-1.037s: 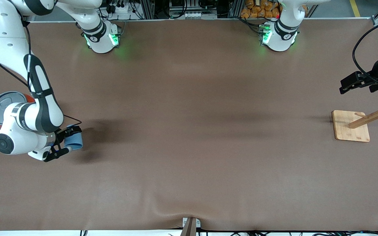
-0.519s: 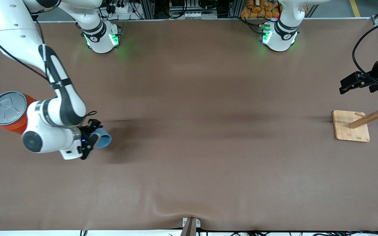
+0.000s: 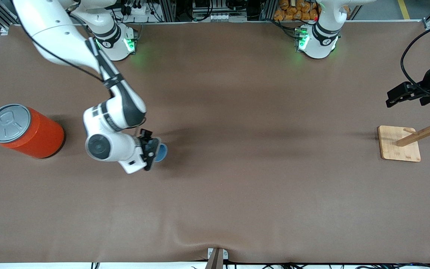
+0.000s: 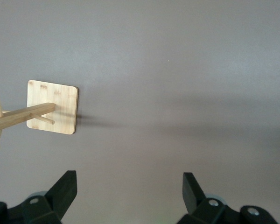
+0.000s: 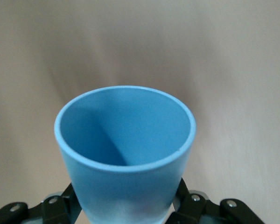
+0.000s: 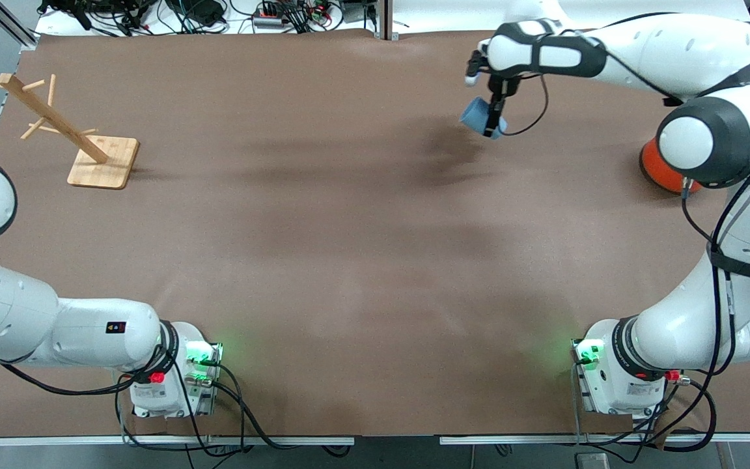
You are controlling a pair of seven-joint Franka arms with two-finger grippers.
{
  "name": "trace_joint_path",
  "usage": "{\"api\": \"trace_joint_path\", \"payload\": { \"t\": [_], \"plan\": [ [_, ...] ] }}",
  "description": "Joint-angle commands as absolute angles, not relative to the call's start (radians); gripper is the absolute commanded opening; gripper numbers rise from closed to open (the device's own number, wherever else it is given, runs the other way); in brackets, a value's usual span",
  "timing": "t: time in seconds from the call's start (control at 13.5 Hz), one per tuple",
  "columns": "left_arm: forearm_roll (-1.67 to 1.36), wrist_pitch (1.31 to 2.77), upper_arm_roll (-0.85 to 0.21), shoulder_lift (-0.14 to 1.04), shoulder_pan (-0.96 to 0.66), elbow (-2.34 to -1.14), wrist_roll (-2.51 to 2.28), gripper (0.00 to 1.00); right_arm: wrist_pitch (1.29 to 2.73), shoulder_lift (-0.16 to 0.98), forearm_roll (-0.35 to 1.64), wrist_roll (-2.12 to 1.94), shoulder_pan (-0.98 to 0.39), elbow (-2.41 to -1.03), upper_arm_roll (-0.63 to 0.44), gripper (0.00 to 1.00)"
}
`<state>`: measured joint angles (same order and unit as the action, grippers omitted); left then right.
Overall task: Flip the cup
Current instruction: 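Lift the blue cup with the right gripper and carry it toward mid-table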
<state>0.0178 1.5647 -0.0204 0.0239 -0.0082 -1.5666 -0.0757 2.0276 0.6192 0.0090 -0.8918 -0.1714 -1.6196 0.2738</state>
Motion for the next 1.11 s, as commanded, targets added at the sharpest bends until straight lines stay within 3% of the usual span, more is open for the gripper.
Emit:
{"api": "trace_joint_path", "payload": {
  "t": [0.0,0.22,0.52,0.59,0.67,1.04],
  "plan": [
    [0.021,1.557,-0.026,0.031,-0.002,-1.552,-0.066,1.0,2.097,0.635,-0.057,-0.913,-0.254,-1.62,0.265,0.29],
    [0.021,1.557,-0.026,0.031,-0.002,-1.551,-0.066,1.0,2.178,0.676,-0.193,-0.908,-0.323,-1.621,0.264,0.33],
    [0.02,1.555,-0.025,0.029,0.003,-1.551,-0.063,1.0,2.21,0.698,-0.225,-0.902,-0.354,-1.623,0.256,0.4],
    [0.021,1.555,-0.025,0.031,-0.003,-1.548,-0.064,1.0,2.221,0.704,-0.244,-0.902,-0.365,-1.624,0.256,0.61],
    [0.021,1.555,-0.025,0.032,-0.003,-1.552,-0.063,1.0,2.23,0.706,-0.262,-0.902,-0.379,-1.624,0.256,1.0],
    [0.021,1.552,-0.025,0.037,0.002,-1.554,-0.061,1.0,2.217,0.695,-0.273,-0.916,-0.365,-1.629,0.256,1.0]
  ]
}}
